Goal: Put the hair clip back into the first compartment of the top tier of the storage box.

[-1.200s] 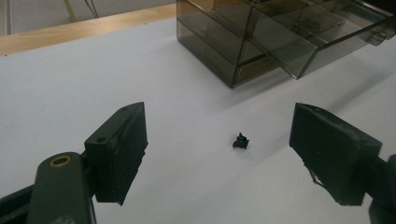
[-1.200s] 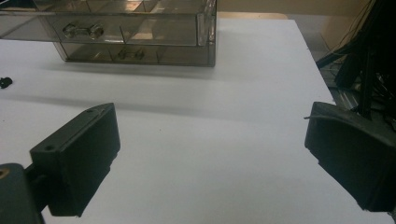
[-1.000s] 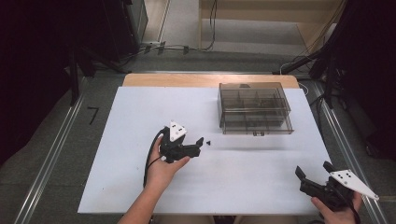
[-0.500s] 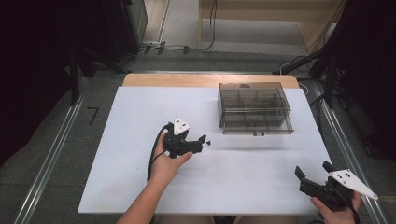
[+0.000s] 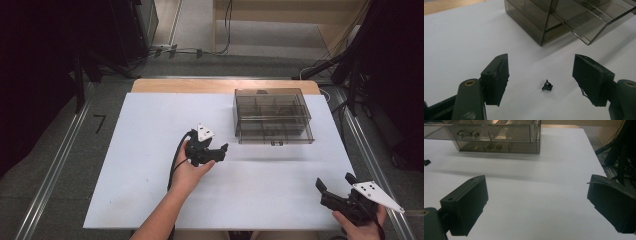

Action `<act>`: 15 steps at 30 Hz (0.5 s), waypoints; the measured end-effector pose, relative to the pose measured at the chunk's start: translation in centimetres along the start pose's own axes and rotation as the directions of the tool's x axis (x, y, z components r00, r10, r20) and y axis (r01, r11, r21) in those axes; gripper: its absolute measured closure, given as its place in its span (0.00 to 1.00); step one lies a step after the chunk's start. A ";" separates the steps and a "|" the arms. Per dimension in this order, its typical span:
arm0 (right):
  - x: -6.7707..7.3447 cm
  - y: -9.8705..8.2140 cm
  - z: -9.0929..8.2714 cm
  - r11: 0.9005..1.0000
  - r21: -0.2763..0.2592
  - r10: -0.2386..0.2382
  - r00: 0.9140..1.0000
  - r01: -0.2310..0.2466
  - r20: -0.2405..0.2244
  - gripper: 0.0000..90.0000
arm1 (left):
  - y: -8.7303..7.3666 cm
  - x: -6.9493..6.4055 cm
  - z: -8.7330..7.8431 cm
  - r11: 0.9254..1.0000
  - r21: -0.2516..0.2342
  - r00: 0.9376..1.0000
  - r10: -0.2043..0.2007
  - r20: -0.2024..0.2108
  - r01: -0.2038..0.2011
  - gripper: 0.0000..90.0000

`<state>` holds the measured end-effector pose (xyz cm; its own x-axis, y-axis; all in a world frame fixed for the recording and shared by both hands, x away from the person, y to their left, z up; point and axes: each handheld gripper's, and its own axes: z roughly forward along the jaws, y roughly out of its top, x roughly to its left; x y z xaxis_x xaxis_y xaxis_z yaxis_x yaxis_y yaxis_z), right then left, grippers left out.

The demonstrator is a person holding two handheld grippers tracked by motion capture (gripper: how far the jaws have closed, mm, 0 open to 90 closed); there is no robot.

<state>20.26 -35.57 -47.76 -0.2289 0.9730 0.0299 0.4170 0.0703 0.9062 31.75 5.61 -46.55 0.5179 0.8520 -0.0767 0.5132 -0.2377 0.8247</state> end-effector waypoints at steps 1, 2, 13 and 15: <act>0.0 0.0 0.0 1.000 0.000 0.000 1.000 0.000 0.000 0.02 | 0.0 -0.1 0.1 1.000 0.003 1.000 0.006 0.002 -0.006 0.33; 0.0 0.0 0.0 1.000 0.000 0.000 1.000 0.000 -0.001 0.02 | 0.1 -0.2 0.3 1.000 0.005 1.000 0.005 0.005 -0.005 0.33; -0.1 0.0 0.0 1.000 0.008 0.011 1.000 -0.011 -0.003 0.02 | 0.2 -0.2 1.2 0.998 0.059 0.999 -0.002 0.037 -0.001 0.50; -0.1 0.0 0.1 1.000 0.008 0.011 1.000 -0.011 -0.004 0.02 | 0.3 -0.2 1.3 0.997 0.071 0.999 -0.007 0.040 0.005 0.53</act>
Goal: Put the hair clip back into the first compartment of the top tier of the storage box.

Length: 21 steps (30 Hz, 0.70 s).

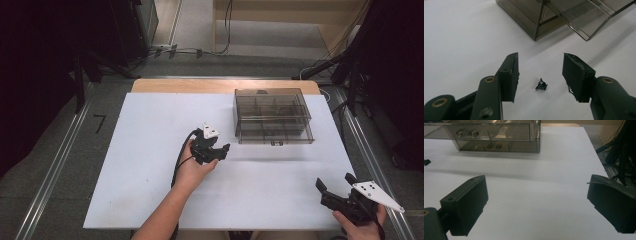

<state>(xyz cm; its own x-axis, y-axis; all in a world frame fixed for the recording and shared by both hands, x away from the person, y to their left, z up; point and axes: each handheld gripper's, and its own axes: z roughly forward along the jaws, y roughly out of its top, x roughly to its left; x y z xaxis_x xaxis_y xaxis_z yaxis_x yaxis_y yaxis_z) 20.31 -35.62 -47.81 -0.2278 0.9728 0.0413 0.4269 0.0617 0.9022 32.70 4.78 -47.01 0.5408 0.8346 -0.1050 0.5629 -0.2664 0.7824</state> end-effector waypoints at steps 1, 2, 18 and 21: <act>0.0 0.0 0.0 1.000 0.001 0.002 1.000 -0.002 0.000 0.02 | 0.0 0.0 0.1 1.000 0.007 1.000 -0.002 -0.001 0.002 0.54; 0.0 0.0 0.0 1.000 0.003 0.003 1.000 -0.003 -0.001 0.02 | 0.1 0.0 0.2 1.000 0.012 1.000 -0.004 -0.002 0.004 0.55; 0.0 0.0 0.1 1.000 0.011 0.010 1.000 -0.010 0.000 0.02 | 0.4 0.0 1.8 0.990 0.142 1.000 -0.018 0.021 0.014 0.66; 0.0 0.0 0.1 1.000 0.011 0.010 1.000 -0.010 -0.001 0.02 | 0.3 0.0 2.1 0.988 0.152 0.999 -0.026 0.025 0.022 0.69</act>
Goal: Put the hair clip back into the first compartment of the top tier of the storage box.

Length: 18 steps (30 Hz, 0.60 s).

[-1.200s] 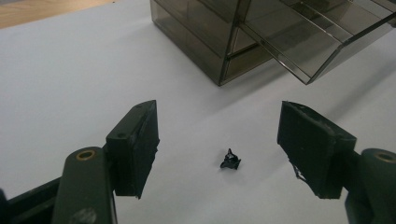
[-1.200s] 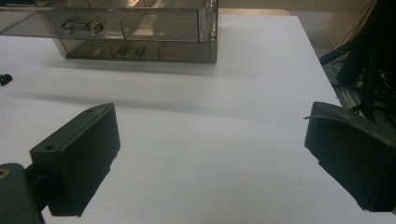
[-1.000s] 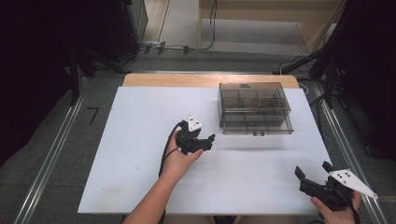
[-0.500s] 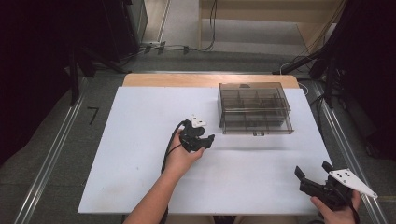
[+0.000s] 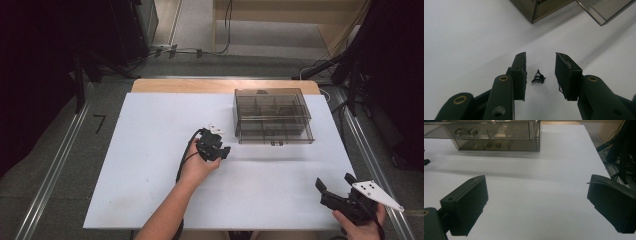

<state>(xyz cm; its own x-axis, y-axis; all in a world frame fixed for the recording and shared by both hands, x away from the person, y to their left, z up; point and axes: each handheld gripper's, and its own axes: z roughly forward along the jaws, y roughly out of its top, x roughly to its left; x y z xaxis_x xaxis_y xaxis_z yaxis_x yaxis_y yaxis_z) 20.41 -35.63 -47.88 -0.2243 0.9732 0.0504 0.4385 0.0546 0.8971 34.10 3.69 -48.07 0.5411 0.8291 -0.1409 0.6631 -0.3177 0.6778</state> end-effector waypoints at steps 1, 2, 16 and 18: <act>0.0 0.0 0.0 1.000 0.000 0.000 1.000 0.000 0.000 0.02 | 0.0 0.0 0.1 1.000 0.004 1.000 -0.004 0.003 0.004 0.69; 0.0 0.0 0.0 1.000 0.000 -0.001 1.000 0.001 0.001 0.02 | 0.0 0.0 0.2 1.000 0.005 1.000 -0.011 0.001 0.011 0.69; 0.0 0.0 0.1 1.000 0.001 -0.002 1.000 0.002 -0.001 0.02 | -0.2 0.2 0.8 0.999 0.029 1.000 -0.023 0.010 0.023 0.76; 0.0 0.0 0.1 1.000 0.001 -0.003 1.000 0.003 -0.001 0.02 | -0.2 0.2 0.8 0.999 0.031 1.000 -0.026 0.009 0.026 0.78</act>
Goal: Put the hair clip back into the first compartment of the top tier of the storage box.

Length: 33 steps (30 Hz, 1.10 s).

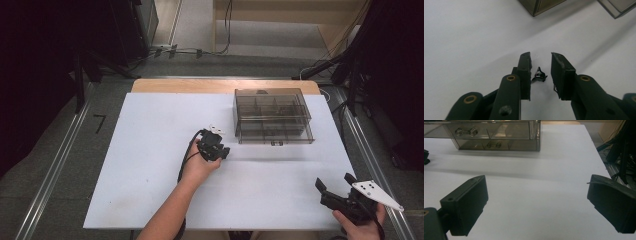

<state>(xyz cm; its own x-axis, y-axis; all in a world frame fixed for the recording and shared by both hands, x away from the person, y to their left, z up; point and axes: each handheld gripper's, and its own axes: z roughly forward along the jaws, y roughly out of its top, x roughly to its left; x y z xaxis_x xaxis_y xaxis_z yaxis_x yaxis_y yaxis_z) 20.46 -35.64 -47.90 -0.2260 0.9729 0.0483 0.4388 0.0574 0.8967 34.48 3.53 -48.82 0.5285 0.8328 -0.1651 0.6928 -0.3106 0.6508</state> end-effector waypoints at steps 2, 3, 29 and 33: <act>0.0 0.0 0.0 1.000 0.000 0.001 1.000 -0.001 0.000 0.02 | 0.0 0.0 0.0 1.000 0.001 1.000 0.000 -0.001 0.000 0.79; 0.0 0.0 0.0 1.000 0.000 0.001 1.000 -0.001 0.000 0.02 | -0.1 0.0 0.1 1.000 0.000 1.000 0.000 -0.002 0.000 0.79; 0.0 0.0 0.0 1.000 0.001 -0.001 1.000 0.001 0.000 0.02 | -0.1 0.2 -0.1 1.000 0.005 1.000 -0.029 -0.005 0.029 0.89; 0.0 0.0 0.0 1.000 0.001 0.001 1.000 -0.001 0.000 0.02 | -0.1 0.3 -0.3 0.999 -0.009 0.999 -0.038 -0.005 0.038 0.89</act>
<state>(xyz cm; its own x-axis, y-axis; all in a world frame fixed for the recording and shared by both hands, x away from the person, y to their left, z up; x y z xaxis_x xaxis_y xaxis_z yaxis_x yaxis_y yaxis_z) 20.49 -35.63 -47.91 -0.2258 0.9730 0.0490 0.4399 0.0570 0.8962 34.44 3.93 -48.71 0.4995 0.8460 -0.1863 0.7077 -0.2745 0.6510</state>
